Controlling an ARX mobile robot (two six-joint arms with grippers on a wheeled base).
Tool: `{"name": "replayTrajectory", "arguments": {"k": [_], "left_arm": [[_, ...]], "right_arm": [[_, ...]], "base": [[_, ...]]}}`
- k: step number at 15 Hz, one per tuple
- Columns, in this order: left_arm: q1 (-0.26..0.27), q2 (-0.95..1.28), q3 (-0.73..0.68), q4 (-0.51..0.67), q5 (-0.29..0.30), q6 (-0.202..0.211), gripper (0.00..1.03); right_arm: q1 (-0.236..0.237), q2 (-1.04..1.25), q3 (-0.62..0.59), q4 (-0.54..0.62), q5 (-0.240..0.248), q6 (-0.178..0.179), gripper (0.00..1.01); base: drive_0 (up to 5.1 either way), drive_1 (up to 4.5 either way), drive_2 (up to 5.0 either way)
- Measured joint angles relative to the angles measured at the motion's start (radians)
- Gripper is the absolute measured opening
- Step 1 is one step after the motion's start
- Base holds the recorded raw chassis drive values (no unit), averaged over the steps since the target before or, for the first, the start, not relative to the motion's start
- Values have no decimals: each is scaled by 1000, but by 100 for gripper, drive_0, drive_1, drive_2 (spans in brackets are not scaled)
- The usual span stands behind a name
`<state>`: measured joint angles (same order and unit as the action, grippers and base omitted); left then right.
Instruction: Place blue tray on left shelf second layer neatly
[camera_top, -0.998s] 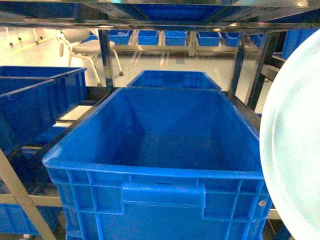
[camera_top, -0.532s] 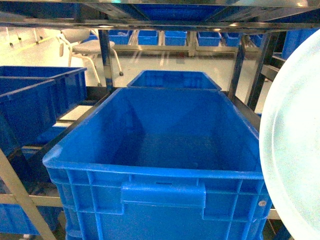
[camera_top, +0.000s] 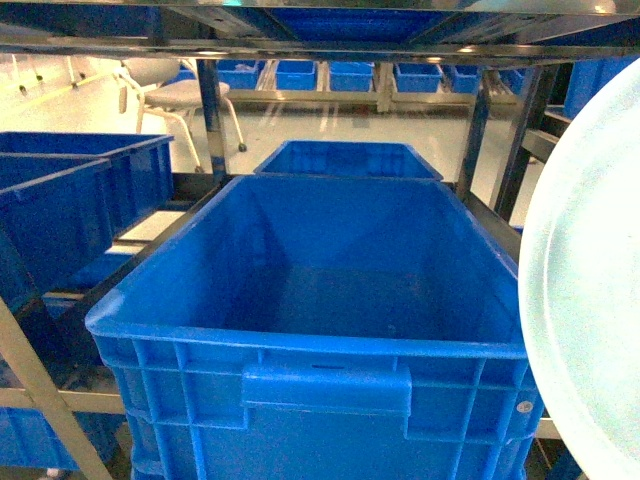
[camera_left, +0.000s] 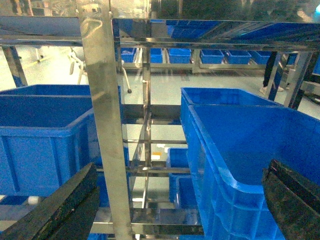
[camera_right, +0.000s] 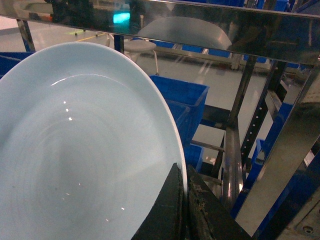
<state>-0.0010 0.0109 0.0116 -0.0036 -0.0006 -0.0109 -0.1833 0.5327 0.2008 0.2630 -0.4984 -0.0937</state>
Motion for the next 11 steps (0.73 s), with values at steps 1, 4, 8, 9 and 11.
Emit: {"name": "replayTrajectory", "arguments": {"k": [1,4,8,9,11], "left_arm": [[0,0,0,0,0,0,98],[0,0,0,0,0,0,98],[0,0,0,0,0,0,98],[0,0,0,0,0,0,98],[0,0,0,0,0,0,98]], "right_arm": [[0,0,0,0,0,0,2],[0,0,0,0,0,0,2],[0,0,0,0,0,0,2],[32,-24,-2,-14,39,0,2],[102,-69,-5,-37,76,0,2]], "base": [[0,0,0],[0,0,0],[0,0,0],[0,0,0],[0,0,0]]}}
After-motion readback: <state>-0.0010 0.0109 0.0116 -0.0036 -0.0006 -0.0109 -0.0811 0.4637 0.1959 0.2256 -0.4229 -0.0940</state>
